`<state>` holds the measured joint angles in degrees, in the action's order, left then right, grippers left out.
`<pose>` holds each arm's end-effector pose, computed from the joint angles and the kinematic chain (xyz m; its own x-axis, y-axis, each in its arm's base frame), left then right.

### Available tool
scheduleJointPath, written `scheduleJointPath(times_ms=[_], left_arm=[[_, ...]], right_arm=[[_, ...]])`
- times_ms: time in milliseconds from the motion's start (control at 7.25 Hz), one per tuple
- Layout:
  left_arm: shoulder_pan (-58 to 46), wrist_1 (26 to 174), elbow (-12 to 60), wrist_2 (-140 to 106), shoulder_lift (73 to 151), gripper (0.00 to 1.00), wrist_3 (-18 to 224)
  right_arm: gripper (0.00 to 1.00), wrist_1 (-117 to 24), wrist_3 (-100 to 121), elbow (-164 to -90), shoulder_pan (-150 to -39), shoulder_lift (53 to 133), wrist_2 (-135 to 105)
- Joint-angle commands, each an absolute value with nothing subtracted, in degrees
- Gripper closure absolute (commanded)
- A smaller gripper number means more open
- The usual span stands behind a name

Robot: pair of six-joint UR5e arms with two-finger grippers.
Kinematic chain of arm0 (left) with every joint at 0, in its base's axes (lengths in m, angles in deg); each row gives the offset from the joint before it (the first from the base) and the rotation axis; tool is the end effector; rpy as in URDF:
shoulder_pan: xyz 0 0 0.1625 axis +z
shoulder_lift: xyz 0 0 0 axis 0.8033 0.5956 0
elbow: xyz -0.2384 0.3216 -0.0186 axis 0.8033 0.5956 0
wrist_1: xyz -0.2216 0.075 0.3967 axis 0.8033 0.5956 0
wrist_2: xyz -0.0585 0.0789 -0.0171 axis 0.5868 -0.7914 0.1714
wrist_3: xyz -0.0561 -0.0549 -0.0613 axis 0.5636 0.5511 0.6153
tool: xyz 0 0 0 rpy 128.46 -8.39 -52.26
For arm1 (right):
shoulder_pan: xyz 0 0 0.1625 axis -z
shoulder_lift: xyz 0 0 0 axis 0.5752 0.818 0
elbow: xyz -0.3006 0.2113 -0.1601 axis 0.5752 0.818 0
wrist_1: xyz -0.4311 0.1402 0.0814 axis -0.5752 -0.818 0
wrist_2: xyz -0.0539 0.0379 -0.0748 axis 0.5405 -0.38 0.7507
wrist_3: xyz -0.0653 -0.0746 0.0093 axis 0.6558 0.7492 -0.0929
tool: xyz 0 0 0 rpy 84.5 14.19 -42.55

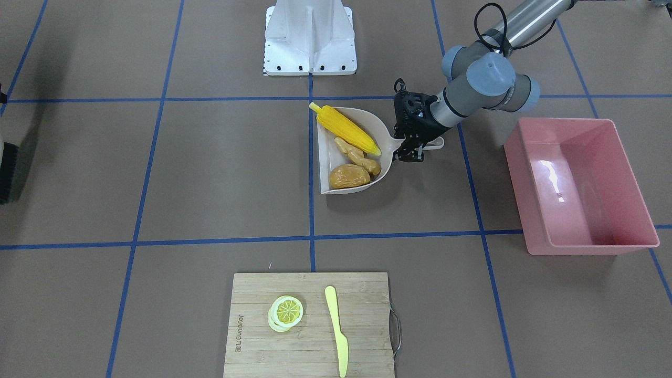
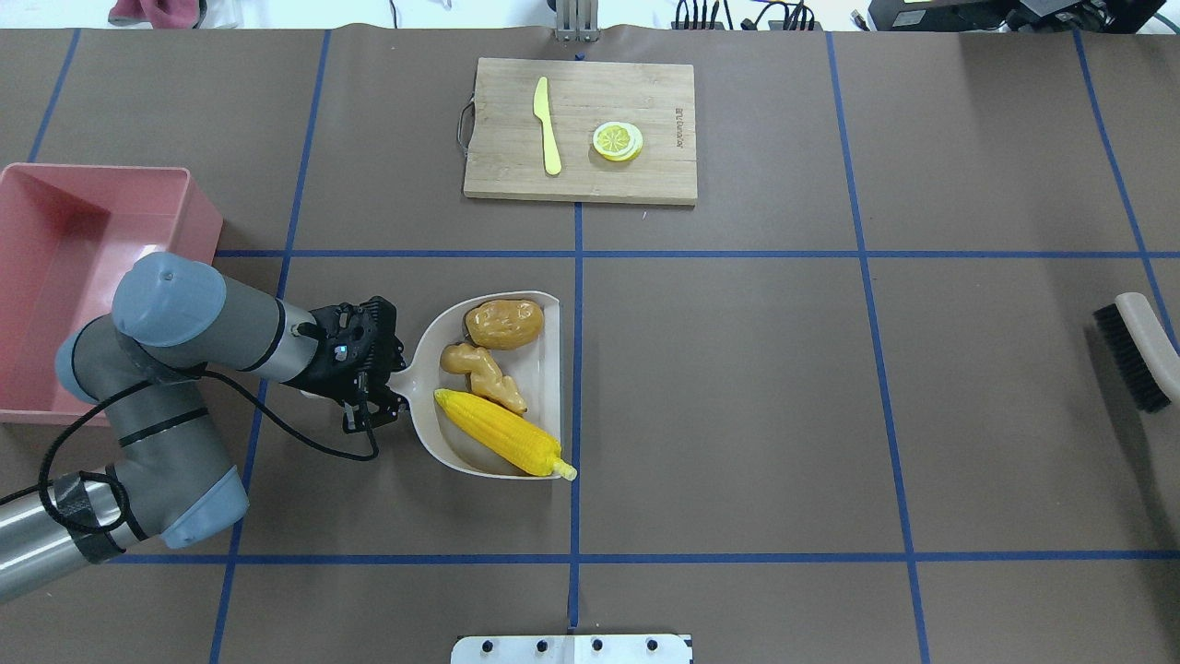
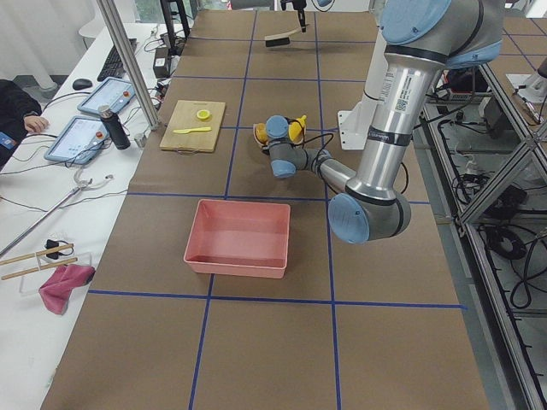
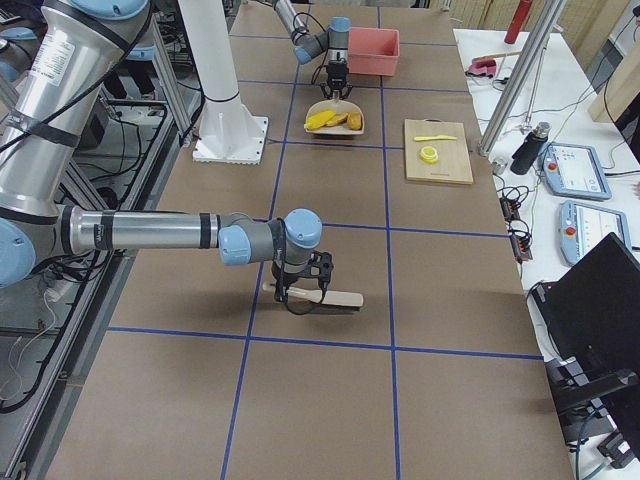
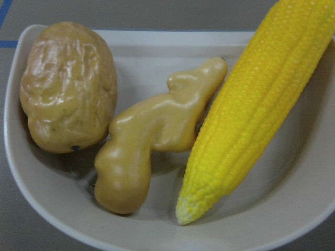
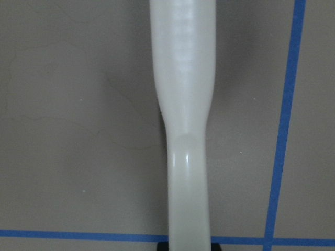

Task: Sweep and dump trash into bin
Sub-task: 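Lift the loaded dustpan with the left gripper over the pink bin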

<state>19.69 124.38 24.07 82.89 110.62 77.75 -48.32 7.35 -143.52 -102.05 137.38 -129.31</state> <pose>0.4999 -0.4317 0.3384 0.0129 0.9998 -0.0145 -0.3024 0.0177 0.9530 -0.0953 -0.3770 0.6195 0.6863 -0.0173 0.7271 0.1702 0.9758 -0.1375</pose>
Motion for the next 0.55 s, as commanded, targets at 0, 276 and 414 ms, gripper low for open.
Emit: scheduleJointPath(times_ms=[0, 276, 414], left_arm=[[19.7, 124.4, 24.0, 82.8, 110.2, 1.00, 77.7], [19.7, 124.3, 24.8, 79.7, 110.2, 1.00, 77.8], [19.7, 124.3, 25.9, 79.6, 110.4, 1.00, 77.9]], right_arm=[[1.00, -45.7, 7.1, -142.2, -102.1, 137.5, -128.9], [1.00, -45.7, 7.0, -142.1, -102.0, 137.5, -128.8], [1.00, -45.7, 7.0, -141.8, -101.9, 137.4, -128.8]])
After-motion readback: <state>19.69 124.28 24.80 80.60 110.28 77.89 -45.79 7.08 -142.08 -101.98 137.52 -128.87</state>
